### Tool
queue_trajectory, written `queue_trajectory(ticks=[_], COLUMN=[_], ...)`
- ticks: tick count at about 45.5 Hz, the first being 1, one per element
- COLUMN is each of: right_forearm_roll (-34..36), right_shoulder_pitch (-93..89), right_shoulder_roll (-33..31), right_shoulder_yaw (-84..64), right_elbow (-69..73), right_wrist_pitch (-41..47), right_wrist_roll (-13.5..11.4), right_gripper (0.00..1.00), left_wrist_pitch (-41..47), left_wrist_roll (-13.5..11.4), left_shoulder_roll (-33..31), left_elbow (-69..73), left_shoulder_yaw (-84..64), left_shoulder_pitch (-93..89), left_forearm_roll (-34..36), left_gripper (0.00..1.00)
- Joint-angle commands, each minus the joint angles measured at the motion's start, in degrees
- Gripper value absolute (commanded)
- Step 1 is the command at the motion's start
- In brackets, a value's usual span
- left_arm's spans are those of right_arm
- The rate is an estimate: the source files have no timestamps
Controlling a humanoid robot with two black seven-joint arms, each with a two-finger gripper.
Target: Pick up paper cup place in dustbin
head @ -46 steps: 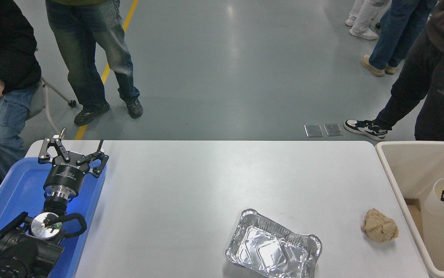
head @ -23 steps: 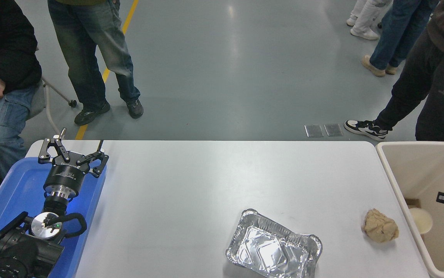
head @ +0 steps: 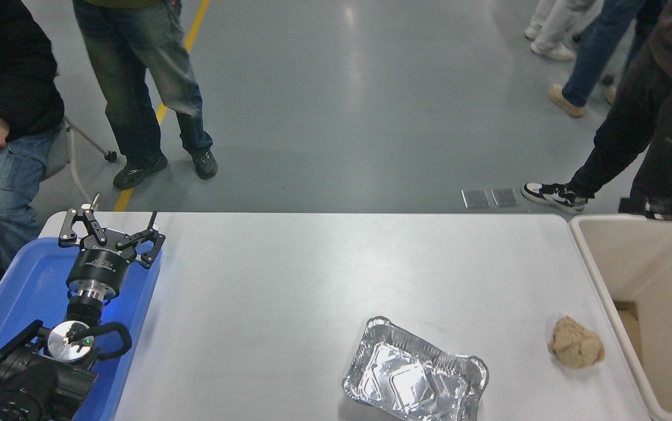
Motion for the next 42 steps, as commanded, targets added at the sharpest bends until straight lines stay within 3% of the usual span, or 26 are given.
queue_trajectory(ticks=[1, 8, 17, 42], right_forearm_roll=[5.0, 12.6, 26.4, 27.2], right_shoulder_pitch=[19.2, 25.2, 29.4, 29.8], right_shoulder_roll=[10.2, 16.5, 24.6, 26.6], right_shoulder_yaw=[-7.9, -6.7, -3.1, -6.5], right_elbow=[17.1, 21.5, 22.9, 22.5], right_wrist_pitch=[6.9, 22.1, 29.1, 29.5], right_wrist_roll=[3.1, 5.9, 7.2, 7.3], right_gripper=[1.0, 1.0, 1.0, 1.0], left_wrist_pitch=[0.0, 0.0, 0.0, 0.0], left_wrist_roll=[-0.1, -0.1, -0.1, -0.1], left_shoulder_roll=[0.0, 0.0, 0.0, 0.0], left_elbow=[0.0, 0.0, 0.1, 0.1], left_shoulder_yaw=[0.0, -0.1, -0.1, -0.2], left_shoulder_pitch=[0.0, 0.0, 0.0, 0.0], left_forearm_roll=[0.0, 0.0, -0.1, -0.1], left_gripper=[0.99, 0.99, 0.99, 0.99])
